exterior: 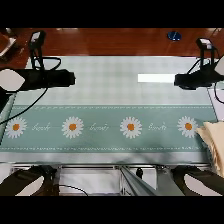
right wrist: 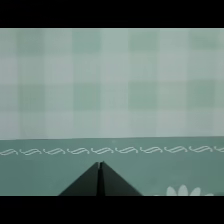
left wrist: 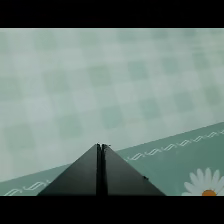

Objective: Fold the shirts.

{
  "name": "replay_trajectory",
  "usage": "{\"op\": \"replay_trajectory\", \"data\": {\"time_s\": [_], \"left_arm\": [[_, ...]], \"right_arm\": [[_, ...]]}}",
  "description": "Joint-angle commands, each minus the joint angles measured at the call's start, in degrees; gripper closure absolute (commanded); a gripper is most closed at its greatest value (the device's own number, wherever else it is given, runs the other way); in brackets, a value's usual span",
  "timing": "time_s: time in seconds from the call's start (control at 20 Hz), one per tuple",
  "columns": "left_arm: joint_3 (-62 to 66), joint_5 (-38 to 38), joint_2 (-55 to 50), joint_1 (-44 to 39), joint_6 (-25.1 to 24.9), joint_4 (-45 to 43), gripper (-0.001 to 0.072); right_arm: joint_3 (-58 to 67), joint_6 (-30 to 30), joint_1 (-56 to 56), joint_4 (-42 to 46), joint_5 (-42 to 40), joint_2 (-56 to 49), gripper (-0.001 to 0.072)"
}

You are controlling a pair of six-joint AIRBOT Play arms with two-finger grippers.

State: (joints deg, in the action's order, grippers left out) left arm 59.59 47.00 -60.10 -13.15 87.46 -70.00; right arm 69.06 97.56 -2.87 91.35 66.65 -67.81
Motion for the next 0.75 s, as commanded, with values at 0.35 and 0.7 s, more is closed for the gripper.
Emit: {"op": "replay_trajectory", "data": {"time_s": [0.35, 0.7], "left_arm": [[-1.1, 5.6, -0.8, 2.8, 1.8, -5.9, 0.0676], [-1.1, 5.6, -0.8, 2.8, 1.8, -5.9, 0.0676]], "right_arm": [[-2.4, 2.0, -1.9, 3.2, 0.1, -0.9, 0.0697], [-2.4, 2.0, -1.9, 3.3, 0.1, -0.9, 0.0697]]}}
